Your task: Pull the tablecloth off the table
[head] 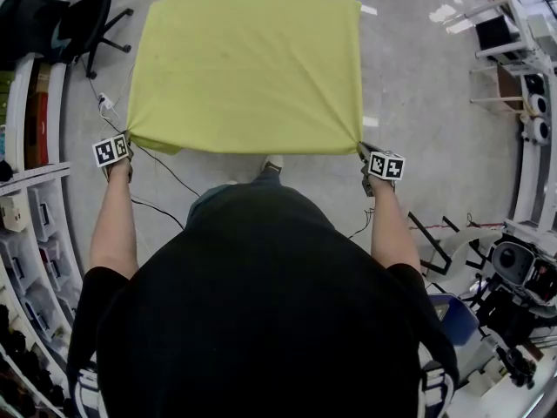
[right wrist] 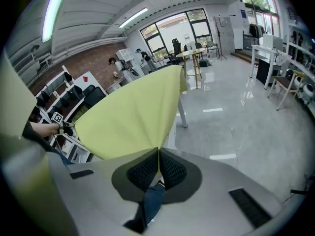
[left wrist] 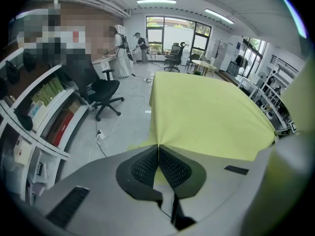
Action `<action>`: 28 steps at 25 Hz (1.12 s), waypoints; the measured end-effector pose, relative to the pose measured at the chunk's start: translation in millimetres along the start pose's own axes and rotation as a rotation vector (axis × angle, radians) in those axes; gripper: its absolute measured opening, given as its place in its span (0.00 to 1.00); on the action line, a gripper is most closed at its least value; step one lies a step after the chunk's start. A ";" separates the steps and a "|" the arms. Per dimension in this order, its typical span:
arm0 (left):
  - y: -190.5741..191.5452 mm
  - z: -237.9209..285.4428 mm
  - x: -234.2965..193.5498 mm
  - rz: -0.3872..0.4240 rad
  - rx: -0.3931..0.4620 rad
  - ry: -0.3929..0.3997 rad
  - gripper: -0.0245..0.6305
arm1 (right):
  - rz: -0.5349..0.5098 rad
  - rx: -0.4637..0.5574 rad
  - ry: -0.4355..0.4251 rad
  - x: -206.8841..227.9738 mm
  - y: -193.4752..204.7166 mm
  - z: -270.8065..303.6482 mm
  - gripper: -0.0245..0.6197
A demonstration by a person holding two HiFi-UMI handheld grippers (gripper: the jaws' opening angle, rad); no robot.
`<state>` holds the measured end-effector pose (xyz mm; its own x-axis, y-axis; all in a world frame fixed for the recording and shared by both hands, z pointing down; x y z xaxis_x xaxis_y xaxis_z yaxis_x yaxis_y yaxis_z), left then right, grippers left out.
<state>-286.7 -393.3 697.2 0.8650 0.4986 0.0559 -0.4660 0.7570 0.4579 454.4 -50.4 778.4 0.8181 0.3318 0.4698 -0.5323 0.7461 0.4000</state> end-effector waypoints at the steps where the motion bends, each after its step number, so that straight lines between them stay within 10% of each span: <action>1: 3.4 -0.9 -0.9 -0.003 0.008 0.004 0.07 | 0.004 0.010 0.008 -2.7 3.1 -2.9 0.07; 28: 68.2 -76.8 -23.1 0.111 0.191 0.152 0.07 | 0.046 0.181 0.199 -77.8 106.0 -109.9 0.07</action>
<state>-352.8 -320.9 659.0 0.7662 0.6424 -0.0120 -0.5001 0.6080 0.6166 358.2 66.4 697.8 0.8095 0.4832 0.3336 -0.5853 0.6181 0.5248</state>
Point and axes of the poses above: the fingertips, and each gripper's own axes: z forward along the fingers, x to its right, y out of its underside, the point moved 8 cm from there along -z, backward along the fingers, and after that the axes turned 10 degrees about z, right-handed, at the moved point
